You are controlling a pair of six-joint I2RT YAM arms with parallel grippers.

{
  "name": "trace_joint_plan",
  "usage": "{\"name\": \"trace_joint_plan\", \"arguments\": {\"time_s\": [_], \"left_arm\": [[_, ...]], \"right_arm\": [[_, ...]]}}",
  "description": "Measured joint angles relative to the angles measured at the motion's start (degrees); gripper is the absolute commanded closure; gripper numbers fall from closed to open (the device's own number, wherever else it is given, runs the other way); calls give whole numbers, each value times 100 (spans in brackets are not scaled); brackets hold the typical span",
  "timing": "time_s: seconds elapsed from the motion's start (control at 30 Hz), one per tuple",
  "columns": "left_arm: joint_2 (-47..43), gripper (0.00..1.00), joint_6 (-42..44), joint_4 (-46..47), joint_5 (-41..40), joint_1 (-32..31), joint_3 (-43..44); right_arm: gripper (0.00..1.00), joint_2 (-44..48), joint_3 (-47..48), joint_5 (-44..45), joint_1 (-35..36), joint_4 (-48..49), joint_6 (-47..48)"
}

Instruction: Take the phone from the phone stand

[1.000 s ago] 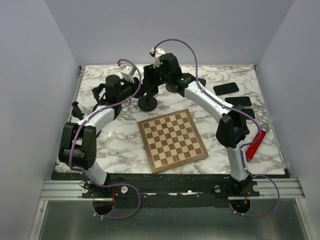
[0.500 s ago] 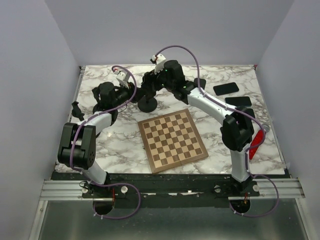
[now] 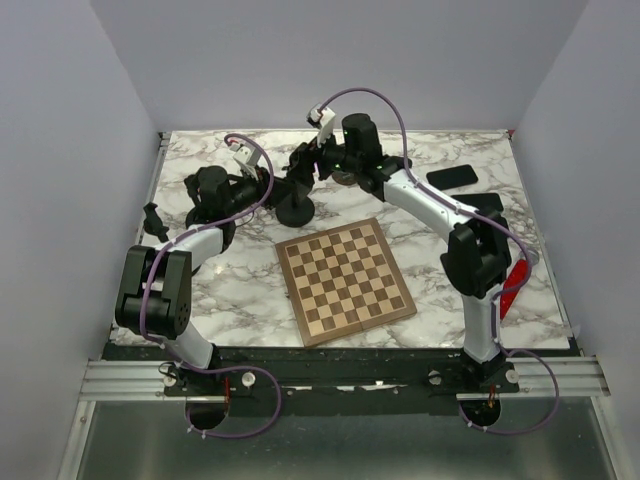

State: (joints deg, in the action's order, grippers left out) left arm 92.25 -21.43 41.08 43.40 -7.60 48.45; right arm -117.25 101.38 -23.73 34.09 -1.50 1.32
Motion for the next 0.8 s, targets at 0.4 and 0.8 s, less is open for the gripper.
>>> {"name": "trace_joint_plan", "arguments": {"time_s": [0.4, 0.8], "left_arm": [[2, 100, 42, -269, 164, 70, 129], [-35, 100, -48, -800, -411, -17, 391]], "right_arm": [[99, -63, 35, -1211, -282, -33, 184], [99, -94, 157, -1060, -308, 17, -601]]}}
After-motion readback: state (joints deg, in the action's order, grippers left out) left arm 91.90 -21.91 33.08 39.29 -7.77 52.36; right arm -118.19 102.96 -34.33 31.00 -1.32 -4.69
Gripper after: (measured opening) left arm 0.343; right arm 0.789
